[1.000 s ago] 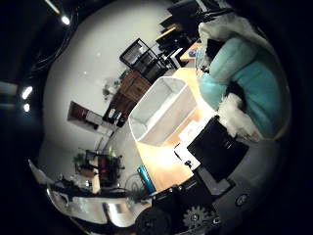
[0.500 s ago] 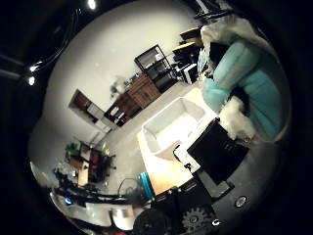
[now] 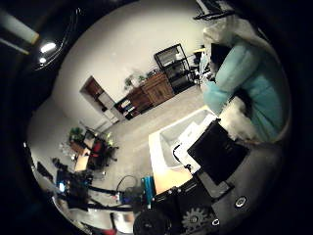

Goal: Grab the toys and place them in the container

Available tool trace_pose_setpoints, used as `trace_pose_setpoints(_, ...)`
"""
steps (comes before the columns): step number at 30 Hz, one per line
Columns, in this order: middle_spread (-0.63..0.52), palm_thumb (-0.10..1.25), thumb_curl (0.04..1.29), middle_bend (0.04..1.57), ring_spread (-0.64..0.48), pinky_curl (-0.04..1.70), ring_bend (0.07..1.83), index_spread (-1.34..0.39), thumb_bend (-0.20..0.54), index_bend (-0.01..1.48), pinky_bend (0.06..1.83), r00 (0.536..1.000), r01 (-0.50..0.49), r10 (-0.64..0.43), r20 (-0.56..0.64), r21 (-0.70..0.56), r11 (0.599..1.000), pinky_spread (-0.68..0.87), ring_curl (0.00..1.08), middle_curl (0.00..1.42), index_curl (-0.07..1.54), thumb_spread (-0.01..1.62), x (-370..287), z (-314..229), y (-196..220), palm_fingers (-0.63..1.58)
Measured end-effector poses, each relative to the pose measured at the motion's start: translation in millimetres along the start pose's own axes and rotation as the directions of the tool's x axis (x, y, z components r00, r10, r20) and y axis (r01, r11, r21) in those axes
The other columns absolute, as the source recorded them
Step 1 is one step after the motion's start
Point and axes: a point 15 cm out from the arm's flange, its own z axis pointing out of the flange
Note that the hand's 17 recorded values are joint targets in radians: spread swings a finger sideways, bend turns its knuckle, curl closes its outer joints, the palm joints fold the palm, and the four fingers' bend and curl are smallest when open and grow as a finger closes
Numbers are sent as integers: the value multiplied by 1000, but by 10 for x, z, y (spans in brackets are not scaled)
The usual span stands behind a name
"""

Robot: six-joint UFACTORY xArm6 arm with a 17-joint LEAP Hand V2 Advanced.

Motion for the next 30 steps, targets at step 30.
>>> trace_pose_setpoints(30,-370,1087,1034,1153,-299,727,1398,-340,-5,1150,1604,980,62,-46,193,-77,995,-186,965,1246,1076,1056,-738,1104,185,848)
